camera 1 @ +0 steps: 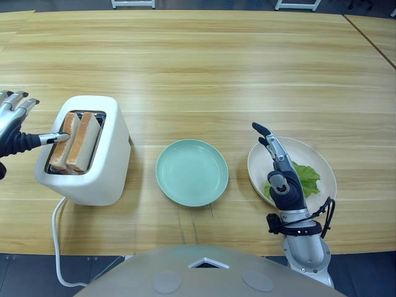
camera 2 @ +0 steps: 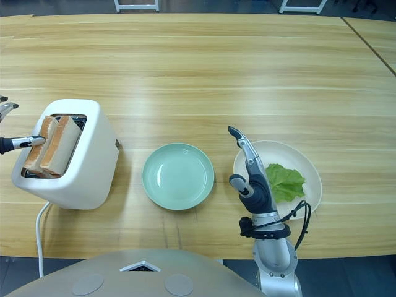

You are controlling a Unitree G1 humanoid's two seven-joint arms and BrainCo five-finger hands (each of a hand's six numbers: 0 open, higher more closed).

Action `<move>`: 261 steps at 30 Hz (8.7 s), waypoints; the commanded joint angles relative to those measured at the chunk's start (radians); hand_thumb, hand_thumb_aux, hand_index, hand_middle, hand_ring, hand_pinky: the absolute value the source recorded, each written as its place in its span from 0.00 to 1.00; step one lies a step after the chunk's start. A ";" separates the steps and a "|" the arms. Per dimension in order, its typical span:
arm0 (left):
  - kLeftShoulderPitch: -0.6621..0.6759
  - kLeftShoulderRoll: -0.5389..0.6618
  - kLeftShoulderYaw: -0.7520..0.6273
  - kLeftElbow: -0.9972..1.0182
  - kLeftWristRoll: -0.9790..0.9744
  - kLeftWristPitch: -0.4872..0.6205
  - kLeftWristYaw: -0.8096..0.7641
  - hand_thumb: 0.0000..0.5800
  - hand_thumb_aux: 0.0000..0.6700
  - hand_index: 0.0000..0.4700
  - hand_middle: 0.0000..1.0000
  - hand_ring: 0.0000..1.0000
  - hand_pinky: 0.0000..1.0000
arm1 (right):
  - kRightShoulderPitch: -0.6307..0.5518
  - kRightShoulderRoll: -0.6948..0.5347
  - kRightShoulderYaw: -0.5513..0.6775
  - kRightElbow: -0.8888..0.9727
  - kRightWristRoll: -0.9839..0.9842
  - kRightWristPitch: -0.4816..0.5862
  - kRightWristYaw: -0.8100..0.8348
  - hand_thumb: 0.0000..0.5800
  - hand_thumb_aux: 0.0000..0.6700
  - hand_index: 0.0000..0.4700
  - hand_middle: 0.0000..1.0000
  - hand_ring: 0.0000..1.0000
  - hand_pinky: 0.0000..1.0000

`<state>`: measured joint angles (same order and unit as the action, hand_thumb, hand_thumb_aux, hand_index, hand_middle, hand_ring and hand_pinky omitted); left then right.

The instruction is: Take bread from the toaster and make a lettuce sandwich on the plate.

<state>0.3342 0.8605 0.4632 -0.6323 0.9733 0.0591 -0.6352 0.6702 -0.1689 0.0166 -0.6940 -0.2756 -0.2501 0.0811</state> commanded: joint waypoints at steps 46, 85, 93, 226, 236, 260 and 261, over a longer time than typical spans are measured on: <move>-0.333 -0.168 0.036 -0.129 -0.286 0.200 0.032 1.00 1.00 1.00 1.00 1.00 1.00 | -0.163 -0.285 -0.318 0.194 -0.461 -0.061 -0.100 0.00 0.00 0.00 0.00 0.00 0.00; -0.935 -0.328 -1.018 0.333 -0.884 0.608 -0.165 1.00 1.00 1.00 1.00 1.00 1.00 | -0.470 -1.066 0.062 0.969 -0.789 -0.444 -0.353 0.59 0.36 0.36 0.00 0.00 0.00; -0.933 -0.387 -1.195 0.548 -0.782 0.506 -0.154 1.00 1.00 1.00 1.00 1.00 1.00 | -0.423 -1.182 0.015 0.925 -0.737 -0.483 -0.330 0.79 0.54 0.54 0.00 0.00 0.00; -0.970 -0.161 -0.594 0.224 -0.669 0.153 -0.416 1.00 1.00 1.00 1.00 1.00 1.00 | -0.547 -0.670 -0.048 0.311 -0.666 -0.293 -0.526 0.00 0.00 0.00 0.00 0.00 0.00; -1.073 -0.340 -0.921 0.642 -0.750 -0.045 -0.543 1.00 1.00 1.00 1.00 1.00 1.00 | -0.329 -0.590 -0.039 0.086 -0.629 -0.476 -0.435 0.00 0.00 0.00 0.00 0.00 0.00; -1.173 -0.613 -1.029 1.235 -0.792 -0.361 -0.535 1.00 1.00 1.00 1.00 1.00 1.00 | -0.286 -0.438 0.324 0.221 -0.727 -0.369 -0.019 0.00 0.00 0.00 0.00 0.00 0.00; -1.169 -0.619 -1.030 1.243 -0.790 -0.365 -0.531 1.00 1.00 1.00 1.00 1.00 1.00 | -0.282 -0.439 0.318 0.201 -0.722 -0.366 -0.012 0.00 0.00 0.00 0.00 0.00 0.00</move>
<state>-0.8680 0.2546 -0.5691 0.5824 0.1889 -0.2926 -1.1738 0.3851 -0.6073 0.3277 -0.4526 -1.0038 -0.6118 0.0445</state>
